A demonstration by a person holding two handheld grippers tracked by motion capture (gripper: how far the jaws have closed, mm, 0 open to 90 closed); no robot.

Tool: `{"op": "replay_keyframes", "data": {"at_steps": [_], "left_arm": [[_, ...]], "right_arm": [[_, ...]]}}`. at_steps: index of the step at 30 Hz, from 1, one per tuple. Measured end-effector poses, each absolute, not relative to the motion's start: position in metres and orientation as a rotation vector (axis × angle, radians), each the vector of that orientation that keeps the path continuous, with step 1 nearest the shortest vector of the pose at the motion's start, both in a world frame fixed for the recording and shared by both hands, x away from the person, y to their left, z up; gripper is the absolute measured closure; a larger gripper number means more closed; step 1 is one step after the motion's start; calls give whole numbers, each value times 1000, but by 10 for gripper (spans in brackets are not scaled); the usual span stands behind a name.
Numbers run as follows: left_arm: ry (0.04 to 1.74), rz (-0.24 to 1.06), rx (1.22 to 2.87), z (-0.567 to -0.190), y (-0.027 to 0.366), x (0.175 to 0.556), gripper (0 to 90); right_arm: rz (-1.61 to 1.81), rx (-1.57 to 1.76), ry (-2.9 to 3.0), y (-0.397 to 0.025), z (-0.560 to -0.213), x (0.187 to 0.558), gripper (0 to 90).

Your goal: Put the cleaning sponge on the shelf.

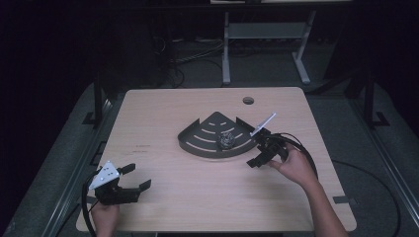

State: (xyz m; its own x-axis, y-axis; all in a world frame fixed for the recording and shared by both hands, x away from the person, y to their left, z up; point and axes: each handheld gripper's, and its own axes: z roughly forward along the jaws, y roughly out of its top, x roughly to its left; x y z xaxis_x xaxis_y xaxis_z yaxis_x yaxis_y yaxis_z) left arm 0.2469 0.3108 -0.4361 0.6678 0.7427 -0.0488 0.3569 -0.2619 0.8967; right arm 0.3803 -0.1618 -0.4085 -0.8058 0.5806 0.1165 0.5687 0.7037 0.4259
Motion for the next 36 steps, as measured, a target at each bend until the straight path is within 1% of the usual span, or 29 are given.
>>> {"op": "replay_keyframes", "data": {"at_steps": [20,36], "left_arm": [[868,476,1871,-436,310,247,137],[867,476,1873,-437,310,247,137]], "right_arm": [[715,1017,2864,-181,-420,366,190],[719,1021,2857,-187,-421,356,188]]}}
